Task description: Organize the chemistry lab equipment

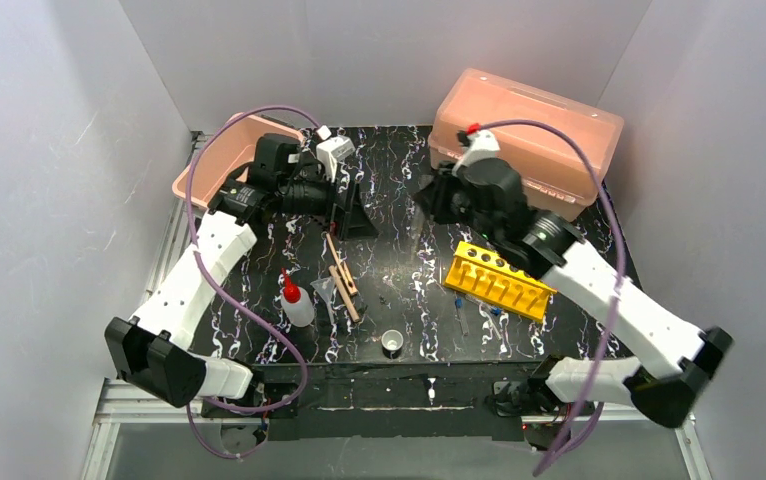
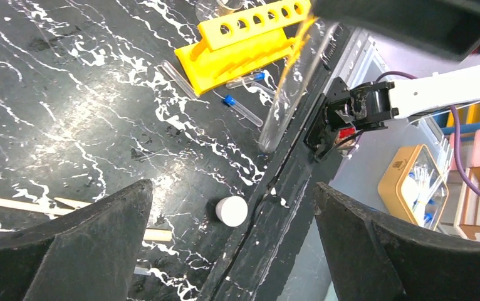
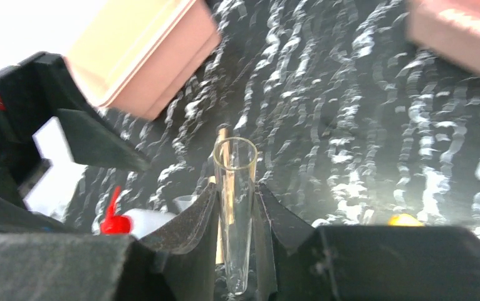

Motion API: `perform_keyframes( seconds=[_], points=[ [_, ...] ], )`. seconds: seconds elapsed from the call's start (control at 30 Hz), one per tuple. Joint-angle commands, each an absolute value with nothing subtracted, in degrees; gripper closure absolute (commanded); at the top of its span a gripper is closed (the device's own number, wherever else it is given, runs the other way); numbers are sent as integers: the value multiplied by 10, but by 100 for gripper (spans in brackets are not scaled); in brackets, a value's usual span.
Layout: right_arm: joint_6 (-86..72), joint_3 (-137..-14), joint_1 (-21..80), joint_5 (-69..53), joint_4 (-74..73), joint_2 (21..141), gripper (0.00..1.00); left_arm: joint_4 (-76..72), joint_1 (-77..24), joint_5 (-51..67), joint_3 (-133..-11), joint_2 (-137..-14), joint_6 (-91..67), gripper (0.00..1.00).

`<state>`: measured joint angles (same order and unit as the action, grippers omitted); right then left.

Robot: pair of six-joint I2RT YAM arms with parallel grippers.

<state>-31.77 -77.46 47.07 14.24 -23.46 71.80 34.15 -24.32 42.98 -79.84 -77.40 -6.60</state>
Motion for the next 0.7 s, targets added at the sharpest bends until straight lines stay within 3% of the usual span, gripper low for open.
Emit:
perform_keyframes(
  seconds=[0.0,0.23,0.67],
  points=[
    [-253,-700,472,324,-218,625,99,407,-211,430,-813,-755,-29,1],
    [-179,-505,472,432,-60,475,99,456,-164,431,-832,-744,-3,1],
    [-128,-435,462,590,-7,463,99,463,-151,423,-819,-739,15,1]
  ],
)
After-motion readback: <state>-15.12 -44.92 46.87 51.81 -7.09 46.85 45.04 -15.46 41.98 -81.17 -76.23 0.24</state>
